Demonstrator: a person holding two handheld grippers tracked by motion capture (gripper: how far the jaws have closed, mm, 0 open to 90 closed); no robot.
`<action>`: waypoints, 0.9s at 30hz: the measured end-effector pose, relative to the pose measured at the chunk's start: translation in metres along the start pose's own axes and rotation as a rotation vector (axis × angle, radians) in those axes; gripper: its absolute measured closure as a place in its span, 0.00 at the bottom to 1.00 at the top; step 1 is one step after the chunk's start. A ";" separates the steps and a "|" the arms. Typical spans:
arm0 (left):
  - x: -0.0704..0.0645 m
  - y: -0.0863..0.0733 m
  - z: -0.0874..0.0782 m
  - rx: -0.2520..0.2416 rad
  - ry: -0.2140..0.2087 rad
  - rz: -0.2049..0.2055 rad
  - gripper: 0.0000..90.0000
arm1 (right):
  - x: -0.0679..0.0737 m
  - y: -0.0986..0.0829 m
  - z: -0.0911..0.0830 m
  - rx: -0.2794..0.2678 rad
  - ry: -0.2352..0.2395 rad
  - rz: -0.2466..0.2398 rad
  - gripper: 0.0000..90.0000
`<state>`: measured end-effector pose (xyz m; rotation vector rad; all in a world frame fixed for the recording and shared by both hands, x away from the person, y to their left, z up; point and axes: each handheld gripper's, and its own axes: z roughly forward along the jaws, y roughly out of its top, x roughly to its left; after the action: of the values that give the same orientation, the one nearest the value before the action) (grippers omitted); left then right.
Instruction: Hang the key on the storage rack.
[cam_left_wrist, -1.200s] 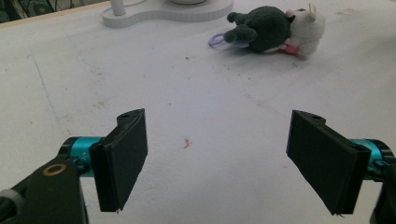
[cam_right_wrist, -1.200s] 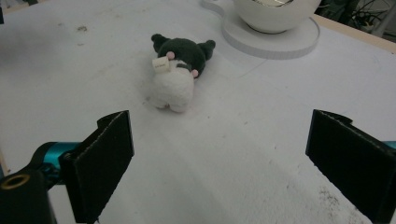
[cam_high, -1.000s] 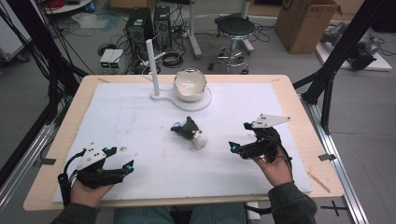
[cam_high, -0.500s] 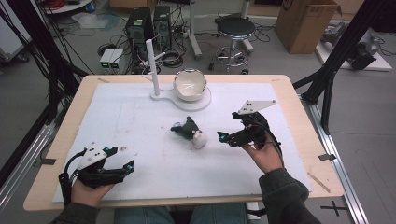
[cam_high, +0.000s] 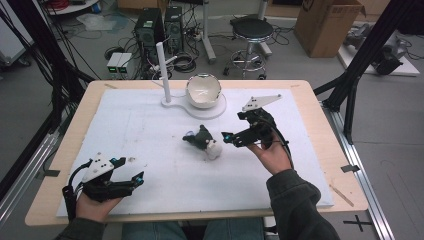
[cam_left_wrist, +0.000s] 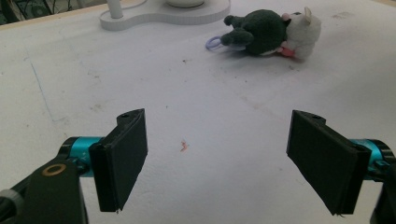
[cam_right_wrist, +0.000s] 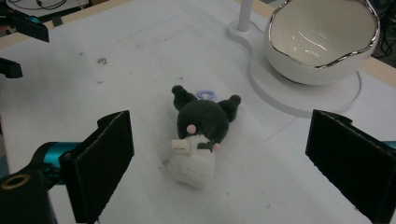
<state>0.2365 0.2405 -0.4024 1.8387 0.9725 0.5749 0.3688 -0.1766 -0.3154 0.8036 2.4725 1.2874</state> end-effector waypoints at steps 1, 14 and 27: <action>0.000 0.000 0.000 0.002 -0.001 0.002 0.23 | 0.000 0.001 0.002 0.002 0.001 0.000 0.08; 0.001 0.001 0.001 -0.006 -0.004 0.002 0.23 | 0.000 0.005 0.037 0.082 0.018 0.005 0.16; 0.002 0.000 0.000 -0.010 -0.002 -0.003 0.23 | 0.001 0.007 0.064 0.127 0.025 0.008 0.23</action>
<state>0.2376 0.2418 -0.4024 1.8284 0.9695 0.5752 0.3991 -0.1293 -0.3467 0.8327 2.5946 1.1591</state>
